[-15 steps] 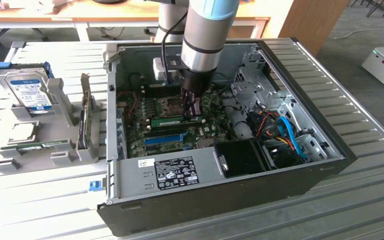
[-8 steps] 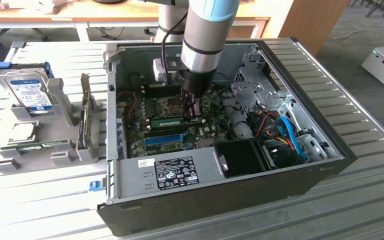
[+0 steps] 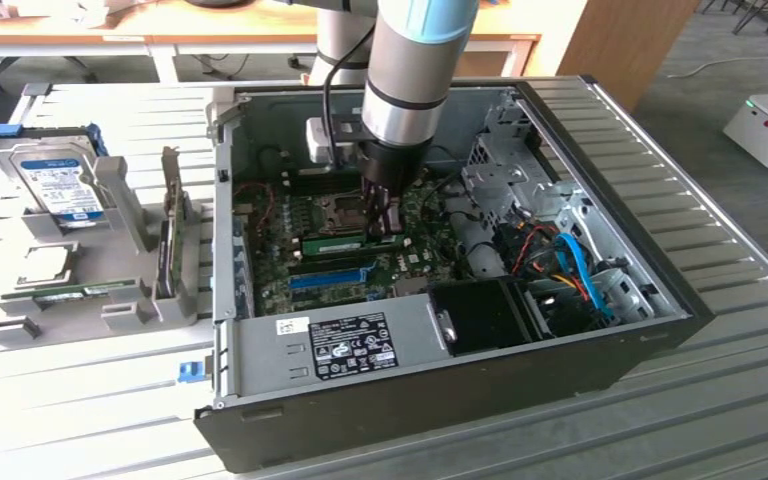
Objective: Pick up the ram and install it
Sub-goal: 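Insert the ram into the slot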
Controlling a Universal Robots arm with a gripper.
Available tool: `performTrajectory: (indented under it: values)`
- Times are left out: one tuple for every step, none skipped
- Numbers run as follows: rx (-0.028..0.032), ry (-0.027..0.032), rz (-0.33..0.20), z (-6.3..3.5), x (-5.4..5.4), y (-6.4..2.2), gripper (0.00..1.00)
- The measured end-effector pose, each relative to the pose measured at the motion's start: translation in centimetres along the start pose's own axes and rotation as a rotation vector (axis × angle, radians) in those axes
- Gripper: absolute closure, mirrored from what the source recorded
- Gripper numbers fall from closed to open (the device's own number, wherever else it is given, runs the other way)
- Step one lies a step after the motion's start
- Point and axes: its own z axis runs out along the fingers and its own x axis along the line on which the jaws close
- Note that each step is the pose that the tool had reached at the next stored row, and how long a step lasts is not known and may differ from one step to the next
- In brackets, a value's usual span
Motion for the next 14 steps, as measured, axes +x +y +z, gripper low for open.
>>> performTrajectory:
  values:
    - [0.0001, 0.0000, 0.000, 0.00, 0.00, 0.00, 0.87]
    - [0.0000, -0.0001, 0.000, 0.00, 0.00, 0.00, 0.82]
    - [-0.0001, -0.0001, 0.000, 0.00, 0.00, 0.00, 0.82]
    - [-0.0001, -0.0001, 0.000, 0.00, 0.00, 0.00, 0.75]
    - [-0.0001, 0.0000, 0.000, 0.00, 0.00, 0.00, 0.75]
    - [-0.0001, 0.0000, 0.000, 0.00, 0.00, 0.00, 0.75]
    - [-0.0001, 0.0000, 0.000, 0.00, 0.00, 0.00, 0.75]
    - [-0.0001, 0.0000, 0.000, 0.00, 0.00, 0.00, 0.75]
    - [-0.0001, 0.0000, 0.000, 0.00, 0.00, 0.00, 0.75]
    - [-0.0001, 0.0000, 0.000, 0.00, 0.00, 0.00, 0.75]
    - [-0.0002, 0.0001, 0.000, -0.03, 0.00, 0.00, 0.75]
    - [-0.0002, 0.0002, 0.000, -0.09, 0.00, 0.00, 0.75]
    - [-0.0001, 0.0001, 0.000, -0.17, -0.01, 0.01, 0.75]
    - [-0.0001, 0.0000, 0.000, -0.28, -0.01, 0.01, 0.75]
